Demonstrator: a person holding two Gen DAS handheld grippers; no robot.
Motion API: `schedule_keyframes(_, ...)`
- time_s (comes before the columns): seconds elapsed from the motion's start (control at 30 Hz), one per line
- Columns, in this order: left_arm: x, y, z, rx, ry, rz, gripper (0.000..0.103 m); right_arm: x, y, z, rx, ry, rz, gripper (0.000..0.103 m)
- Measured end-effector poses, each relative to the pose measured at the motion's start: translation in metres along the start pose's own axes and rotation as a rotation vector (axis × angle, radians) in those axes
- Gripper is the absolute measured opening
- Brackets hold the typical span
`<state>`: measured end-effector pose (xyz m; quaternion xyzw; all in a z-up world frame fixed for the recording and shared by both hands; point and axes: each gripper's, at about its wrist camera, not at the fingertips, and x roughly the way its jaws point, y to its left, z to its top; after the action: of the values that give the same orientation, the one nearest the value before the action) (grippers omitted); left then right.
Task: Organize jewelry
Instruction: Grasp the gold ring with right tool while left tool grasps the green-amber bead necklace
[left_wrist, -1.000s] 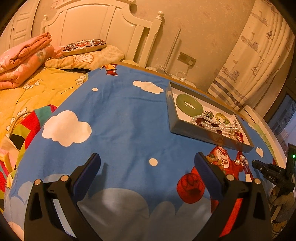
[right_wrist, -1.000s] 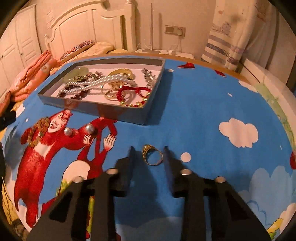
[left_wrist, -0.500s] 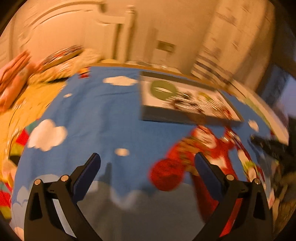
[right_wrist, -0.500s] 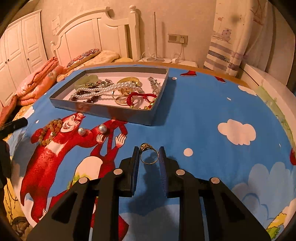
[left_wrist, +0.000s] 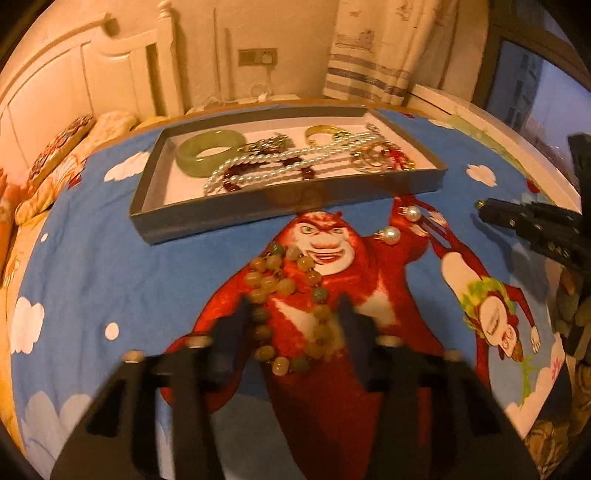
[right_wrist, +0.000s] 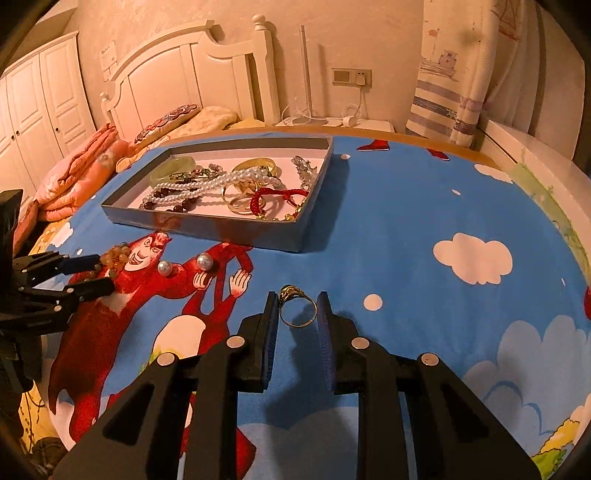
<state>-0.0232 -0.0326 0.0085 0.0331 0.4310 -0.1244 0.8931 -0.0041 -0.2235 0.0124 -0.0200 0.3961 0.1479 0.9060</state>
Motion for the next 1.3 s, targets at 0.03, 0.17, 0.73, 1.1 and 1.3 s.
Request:
schedule_keyframes(0.03,-0.001,0.0,-0.001,0.009,-0.004,0.003,0.018,0.0,0.0,0.0,0.002,-0.001,0.001,0.021)
schedule_keyframes(0.17,-0.013,0.001,-0.007,0.017,-0.047,-0.001,0.0,-0.002,-0.003,0.0,0.014,-0.01,0.007,0.021)
schedule_keyframes(0.73,-0.011,0.006,-0.009,0.008,0.024,0.003,0.017,-0.003,-0.004,-0.001,0.025,-0.015,0.005,0.021)
schedule_keyframes(1.1,-0.031,0.018,-0.01,-0.046,-0.068,0.062,0.042,-0.004,-0.008,-0.001,0.048,-0.016,0.022,0.022)
schedule_keyframes(1.3,-0.017,0.028,-0.012,-0.032,0.026,0.068,0.043,-0.003,-0.011,-0.001,0.059,-0.016,0.023,0.022)
